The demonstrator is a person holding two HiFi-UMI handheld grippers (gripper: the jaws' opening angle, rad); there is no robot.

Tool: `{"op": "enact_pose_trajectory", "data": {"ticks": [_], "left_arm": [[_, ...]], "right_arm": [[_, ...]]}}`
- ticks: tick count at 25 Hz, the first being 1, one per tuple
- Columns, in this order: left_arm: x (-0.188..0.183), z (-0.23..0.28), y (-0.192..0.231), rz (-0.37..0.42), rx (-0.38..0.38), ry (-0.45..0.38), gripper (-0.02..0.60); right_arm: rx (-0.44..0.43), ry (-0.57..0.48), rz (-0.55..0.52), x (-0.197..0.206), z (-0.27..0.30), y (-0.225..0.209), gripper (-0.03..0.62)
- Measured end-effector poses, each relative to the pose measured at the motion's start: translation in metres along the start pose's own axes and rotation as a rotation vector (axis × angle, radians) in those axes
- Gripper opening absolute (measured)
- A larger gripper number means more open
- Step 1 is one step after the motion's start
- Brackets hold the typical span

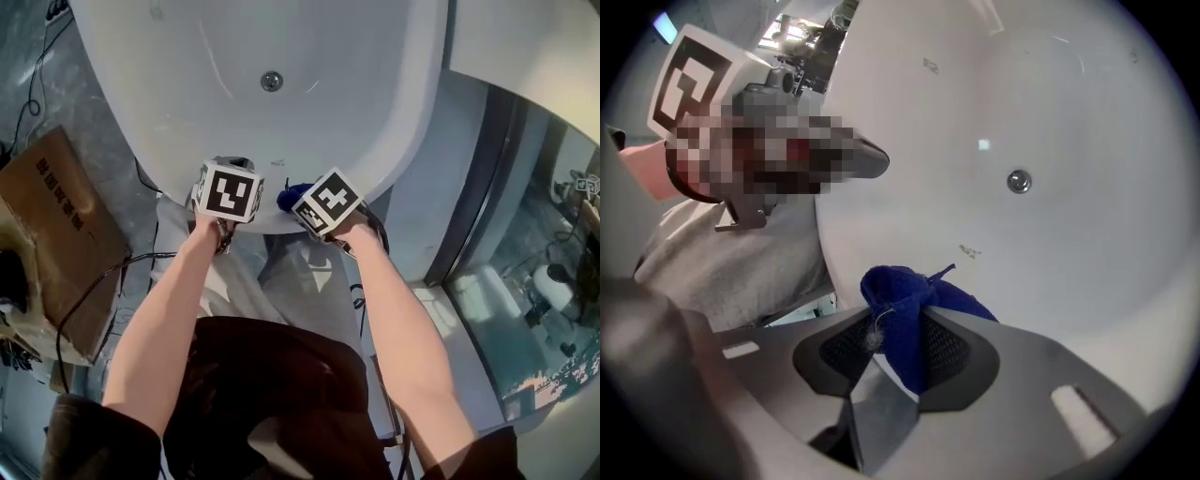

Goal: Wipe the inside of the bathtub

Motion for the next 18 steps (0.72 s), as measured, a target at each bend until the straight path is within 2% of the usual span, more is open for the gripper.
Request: {"op": "enact_pose_trajectory", "data": {"ticks": [6,10,13,18], "left_arm": [[0.002,-0.038,-0.004,-0.029,-0.030,-0.002,0.003],[-0.006,-0.069,-0.008,-0.029,-0.042,-0.061,0.003],[-0.021,-0.096,-0.008,-0.033,-0.051,-0.135,0.003],[-0.046,-0.140,-0.008,-0.033,-0.087,-0.245,0.003]], "right_arm": [[-0.030,-0.006,0.000,0.012,-0.013,0.028,0.126],[0.004,-0.034,-0.020,0.016,-0.027,0.044,0.127],[0.045,-0.108,-0.037,0.013,-0.044,0.054,0.126],[0.096,-0.299,-0.064,0.001,-0.082,0.071,0.126]]}}
Point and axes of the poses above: the fingertips, and each gripper's own axes: z forward along the fingers, y to its left, x out of its underside, the point moved 5 cm from there along -z, backward along the fingers, and after that the axes turned 3 degrees about z, right-handed, at the moved point
